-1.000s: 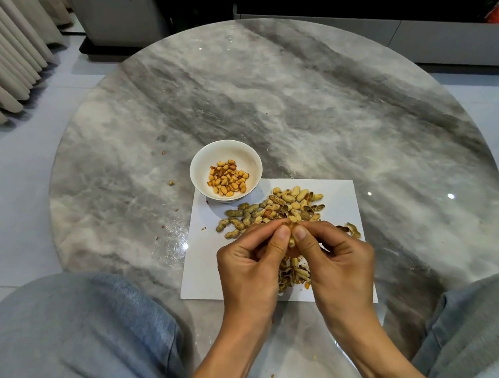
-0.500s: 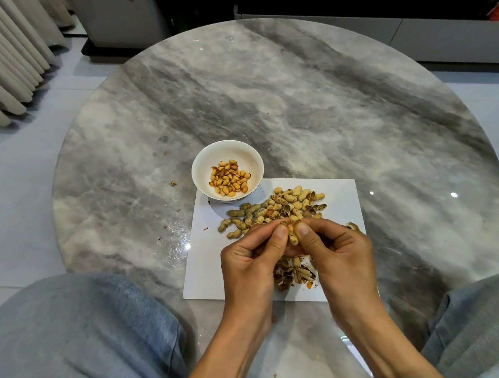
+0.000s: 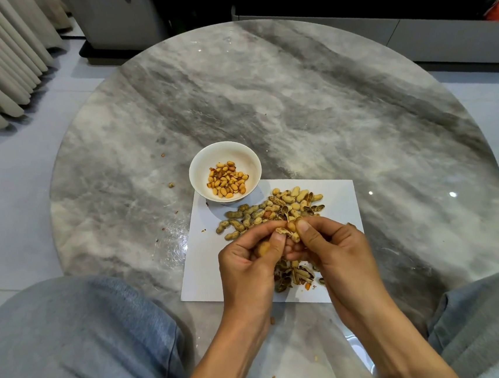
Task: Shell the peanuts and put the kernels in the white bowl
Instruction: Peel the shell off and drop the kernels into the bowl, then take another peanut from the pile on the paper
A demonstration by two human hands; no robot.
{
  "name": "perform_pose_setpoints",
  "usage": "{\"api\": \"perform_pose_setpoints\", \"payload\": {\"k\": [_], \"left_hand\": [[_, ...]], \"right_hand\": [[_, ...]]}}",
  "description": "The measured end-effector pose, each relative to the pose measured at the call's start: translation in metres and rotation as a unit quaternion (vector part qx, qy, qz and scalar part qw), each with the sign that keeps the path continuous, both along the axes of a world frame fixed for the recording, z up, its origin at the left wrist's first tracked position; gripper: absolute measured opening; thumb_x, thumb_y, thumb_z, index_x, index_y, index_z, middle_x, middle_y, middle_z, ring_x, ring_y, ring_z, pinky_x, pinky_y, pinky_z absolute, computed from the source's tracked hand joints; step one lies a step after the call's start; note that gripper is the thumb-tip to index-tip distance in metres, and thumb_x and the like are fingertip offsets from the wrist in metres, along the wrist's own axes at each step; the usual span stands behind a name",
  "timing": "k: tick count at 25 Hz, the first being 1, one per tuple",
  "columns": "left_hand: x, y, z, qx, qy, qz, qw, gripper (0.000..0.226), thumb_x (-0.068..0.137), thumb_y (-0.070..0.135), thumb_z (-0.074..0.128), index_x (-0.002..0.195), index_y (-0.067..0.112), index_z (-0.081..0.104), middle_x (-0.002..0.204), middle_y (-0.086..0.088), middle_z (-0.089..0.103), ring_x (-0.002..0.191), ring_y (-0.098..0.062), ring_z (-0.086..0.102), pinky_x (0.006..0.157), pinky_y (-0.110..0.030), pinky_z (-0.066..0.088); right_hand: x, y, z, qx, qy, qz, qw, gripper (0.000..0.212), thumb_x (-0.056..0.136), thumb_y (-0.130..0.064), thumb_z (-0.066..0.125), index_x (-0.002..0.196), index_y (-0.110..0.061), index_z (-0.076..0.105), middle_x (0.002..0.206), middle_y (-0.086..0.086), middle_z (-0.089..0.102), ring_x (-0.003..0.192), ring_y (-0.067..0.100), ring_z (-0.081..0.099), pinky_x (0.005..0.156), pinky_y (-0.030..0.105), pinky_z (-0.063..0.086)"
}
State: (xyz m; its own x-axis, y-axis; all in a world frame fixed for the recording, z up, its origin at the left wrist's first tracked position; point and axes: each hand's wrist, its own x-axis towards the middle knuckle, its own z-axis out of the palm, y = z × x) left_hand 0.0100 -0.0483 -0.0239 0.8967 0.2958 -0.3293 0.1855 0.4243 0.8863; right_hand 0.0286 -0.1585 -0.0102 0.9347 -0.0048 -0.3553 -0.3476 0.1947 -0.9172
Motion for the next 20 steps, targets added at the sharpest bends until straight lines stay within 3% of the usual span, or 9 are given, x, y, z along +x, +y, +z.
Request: {"api": "perform_pose_setpoints", "payload": {"k": [5, 7, 10, 12, 15, 16, 18, 20], "left_hand": [[0.004, 0.007, -0.003, 0.150, -0.017, -0.055, 0.987, 0.035, 0.088, -0.004, 0.067, 0.105, 0.025, 0.076, 0.094, 0.002, 0.075, 0.087, -0.009, 0.071, 0.074, -0.022, 0.058], [0.006, 0.008, -0.007, 0.225, -0.024, -0.078, 0.971, 0.033, 0.088, -0.001, 0.069, 0.100, 0.028, 0.077, 0.098, 0.010, 0.075, 0.095, -0.004, 0.070, 0.081, -0.021, 0.057], [0.007, 0.007, -0.010, 0.298, -0.026, -0.086, 0.950, 0.027, 0.088, 0.001, 0.069, 0.098, 0.024, 0.079, 0.095, 0.014, 0.075, 0.092, 0.002, 0.069, 0.078, -0.014, 0.053], [0.007, 0.007, -0.011, 0.255, 0.012, -0.075, 0.964, 0.025, 0.090, 0.002, 0.068, 0.100, 0.021, 0.078, 0.095, 0.009, 0.076, 0.086, 0.000, 0.071, 0.074, -0.012, 0.053], [0.011, 0.014, -0.009, 0.083, 0.101, -0.049, 0.990, 0.031, 0.096, -0.003, 0.056, 0.107, 0.020, 0.074, 0.103, -0.003, 0.076, 0.084, -0.010, 0.075, 0.075, -0.017, 0.057], [0.012, 0.017, -0.009, 0.091, 0.099, -0.050, 0.990, 0.037, 0.098, -0.006, 0.051, 0.109, 0.023, 0.072, 0.108, -0.003, 0.075, 0.086, -0.010, 0.075, 0.077, -0.018, 0.057], [0.011, 0.019, -0.009, 0.241, 0.033, -0.087, 0.966, 0.046, 0.097, -0.009, 0.049, 0.115, 0.030, 0.068, 0.121, 0.007, 0.067, 0.093, -0.006, 0.072, 0.081, -0.020, 0.057], [0.008, 0.019, -0.009, 0.399, -0.053, -0.129, 0.906, 0.048, 0.093, -0.007, 0.055, 0.126, 0.026, 0.065, 0.130, 0.025, 0.054, 0.107, -0.008, 0.068, 0.089, -0.028, 0.057]], "right_hand": [[0.001, -0.003, -0.001, -0.099, -0.012, 0.010, 0.995, 0.013, 0.092, -0.013, 0.068, 0.082, -0.015, 0.077, 0.075, 0.008, 0.074, 0.065, 0.022, 0.071, 0.064, 0.026, 0.057], [0.003, -0.005, -0.006, -0.128, 0.004, 0.008, 0.992, 0.013, 0.092, -0.014, 0.069, 0.082, -0.017, 0.077, 0.071, 0.010, 0.072, 0.063, 0.021, 0.070, 0.063, 0.026, 0.056], [0.004, -0.003, -0.014, -0.129, 0.023, 0.003, 0.991, 0.013, 0.092, -0.012, 0.068, 0.083, -0.013, 0.077, 0.072, 0.014, 0.072, 0.066, 0.021, 0.067, 0.065, 0.030, 0.059], [0.005, -0.003, -0.016, -0.101, 0.044, -0.005, 0.994, 0.012, 0.093, -0.012, 0.068, 0.086, -0.008, 0.077, 0.071, 0.014, 0.071, 0.065, 0.020, 0.066, 0.065, 0.030, 0.059], [0.007, -0.007, -0.018, -0.038, 0.091, -0.031, 0.995, 0.015, 0.092, -0.013, 0.068, 0.088, 0.001, 0.075, 0.068, 0.015, 0.064, 0.058, 0.018, 0.063, 0.063, 0.029, 0.061], [0.008, -0.008, -0.019, -0.027, 0.099, -0.037, 0.994, 0.016, 0.091, -0.013, 0.069, 0.088, 0.001, 0.074, 0.067, 0.013, 0.063, 0.057, 0.017, 0.063, 0.063, 0.029, 0.061], [0.008, -0.008, -0.018, -0.015, 0.106, -0.042, 0.993, 0.015, 0.091, -0.013, 0.069, 0.088, 0.002, 0.074, 0.065, 0.011, 0.061, 0.056, 0.016, 0.062, 0.063, 0.029, 0.061], [0.007, -0.007, -0.017, -0.018, 0.104, -0.042, 0.994, 0.015, 0.091, -0.013, 0.069, 0.090, 0.001, 0.074, 0.066, 0.011, 0.062, 0.056, 0.015, 0.062, 0.066, 0.031, 0.061]]}}
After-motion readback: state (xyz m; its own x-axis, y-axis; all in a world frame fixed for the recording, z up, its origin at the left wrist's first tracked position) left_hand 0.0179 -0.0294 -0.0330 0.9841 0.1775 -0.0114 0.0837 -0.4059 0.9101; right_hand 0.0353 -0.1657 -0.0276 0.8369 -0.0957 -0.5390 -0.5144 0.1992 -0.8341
